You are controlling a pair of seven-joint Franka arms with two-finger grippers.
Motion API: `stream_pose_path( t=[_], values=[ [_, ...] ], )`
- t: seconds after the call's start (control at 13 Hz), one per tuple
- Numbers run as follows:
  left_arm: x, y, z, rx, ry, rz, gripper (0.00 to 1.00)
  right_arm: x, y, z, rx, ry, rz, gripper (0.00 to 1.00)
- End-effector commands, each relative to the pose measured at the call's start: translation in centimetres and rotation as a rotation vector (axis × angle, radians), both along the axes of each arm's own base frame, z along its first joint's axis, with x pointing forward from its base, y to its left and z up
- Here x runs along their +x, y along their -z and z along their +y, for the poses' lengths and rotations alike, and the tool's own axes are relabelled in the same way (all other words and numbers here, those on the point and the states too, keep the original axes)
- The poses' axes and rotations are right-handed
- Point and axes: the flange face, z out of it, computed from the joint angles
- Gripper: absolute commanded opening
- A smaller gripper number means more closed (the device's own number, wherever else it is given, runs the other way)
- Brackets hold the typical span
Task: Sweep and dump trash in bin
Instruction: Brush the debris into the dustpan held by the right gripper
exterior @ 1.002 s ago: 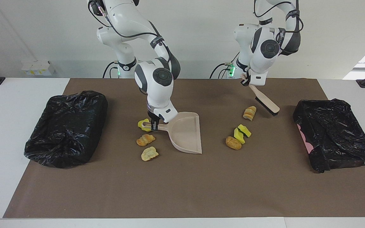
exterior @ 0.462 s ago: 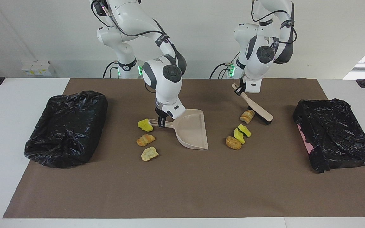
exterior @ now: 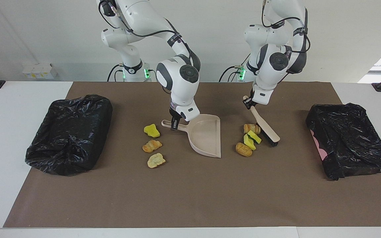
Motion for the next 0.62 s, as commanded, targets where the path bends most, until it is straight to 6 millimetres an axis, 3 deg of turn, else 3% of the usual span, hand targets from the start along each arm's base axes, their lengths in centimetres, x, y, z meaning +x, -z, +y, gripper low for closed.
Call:
stream_pose_path(
  t=[0.0,0.15,0.54],
  values=[
    [0.9,0.0,-0.2,-0.03,0.173,-0.006,0.0,-0.3,0.4,0.0,0.007,0.067,0.013,0.0],
    [0.6,0.0,-1.0,-0.036,0.231,-0.006,0.0,-0.4,0.5,0.0,0.013,0.085,0.017,0.0],
    [-1.9,-0.5,-6.7,-0.055,0.369,-0.025,0.0,-0.8,1.5,0.9,0.009,0.086,0.023,0.0]
  ],
)
